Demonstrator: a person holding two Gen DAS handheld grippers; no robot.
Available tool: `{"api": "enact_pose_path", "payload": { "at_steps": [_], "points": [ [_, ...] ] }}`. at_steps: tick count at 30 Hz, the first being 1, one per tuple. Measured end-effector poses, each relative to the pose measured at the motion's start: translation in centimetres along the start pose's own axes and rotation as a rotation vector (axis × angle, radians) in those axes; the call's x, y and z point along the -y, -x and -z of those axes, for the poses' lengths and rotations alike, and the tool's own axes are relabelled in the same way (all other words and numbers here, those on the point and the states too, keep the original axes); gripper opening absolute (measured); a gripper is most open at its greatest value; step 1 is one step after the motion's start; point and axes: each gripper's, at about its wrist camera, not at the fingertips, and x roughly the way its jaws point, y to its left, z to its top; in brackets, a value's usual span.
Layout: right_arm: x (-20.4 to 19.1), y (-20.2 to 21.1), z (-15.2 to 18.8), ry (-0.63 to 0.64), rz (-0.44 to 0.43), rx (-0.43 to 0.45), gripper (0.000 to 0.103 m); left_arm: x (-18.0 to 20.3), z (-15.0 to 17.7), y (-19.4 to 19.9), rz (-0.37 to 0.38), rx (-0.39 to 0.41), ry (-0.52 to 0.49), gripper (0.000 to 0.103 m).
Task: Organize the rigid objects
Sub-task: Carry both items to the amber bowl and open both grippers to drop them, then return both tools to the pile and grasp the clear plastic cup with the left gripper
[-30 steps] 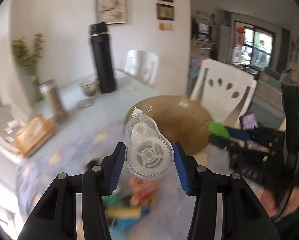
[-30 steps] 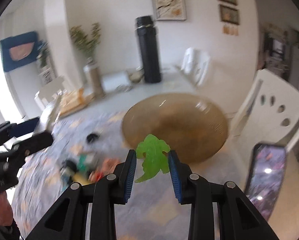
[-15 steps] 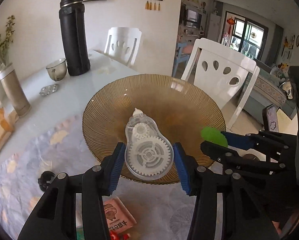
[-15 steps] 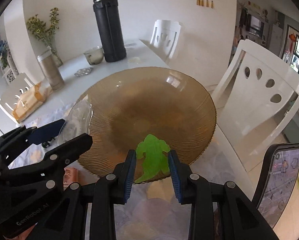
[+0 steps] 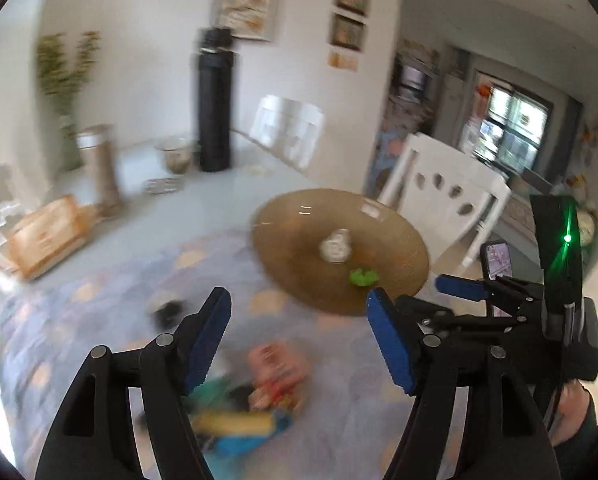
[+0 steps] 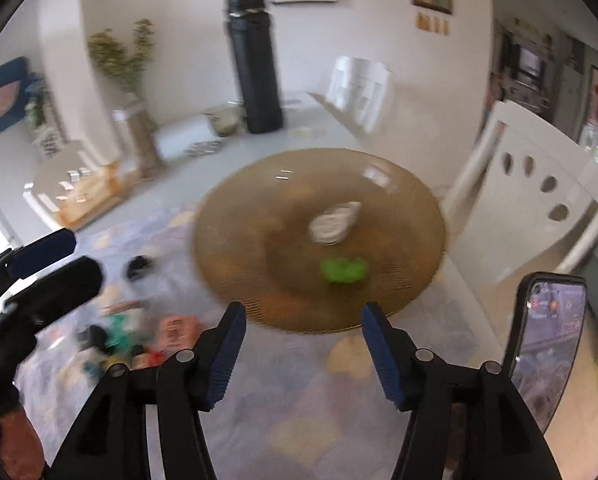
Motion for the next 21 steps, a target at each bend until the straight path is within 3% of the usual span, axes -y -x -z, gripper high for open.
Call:
{"api": "enact_pose_path", "payload": {
  "at_steps": [4, 6, 8, 13, 17, 21],
  "points": [
    [-3.0, 1.8, 1.4, 0.053, -0.092, 0.015, 0.062, -4.0, 2.4, 6.8, -0.193, 0.049, 0.078, 0.082],
    [-4.6, 2.3, 2.3, 0.084, -0.145, 0.017, 0.062, -5.9, 3.7, 9.1, -0.307, 0.046, 0.108, 0.083],
    [-6.4, 2.6, 3.2, 0.119, -0.196, 0.015, 0.062, -7.8, 5.3, 10.7, -0.363, 0.042, 0.151, 0.083],
    [-9.4, 1.9, 5.3, 0.188, -0.239, 0.011, 0.062, -12.0, 10.1, 10.8, -0.325, 0.014, 0.295, 0.083],
    [-10.1, 0.0, 6.6, 0.201, -0.262, -0.026, 0.062, -13.6, 13.9, 8.4, -0.325, -0.047, 0.336, 0.083],
    [-10.4, -2.3, 8.1, 0.219, -0.277, -0.037, 0.062, -14.1, 16.9, 5.8, -0.27, -0.091, 0.361, 0.083]
  ]
}}
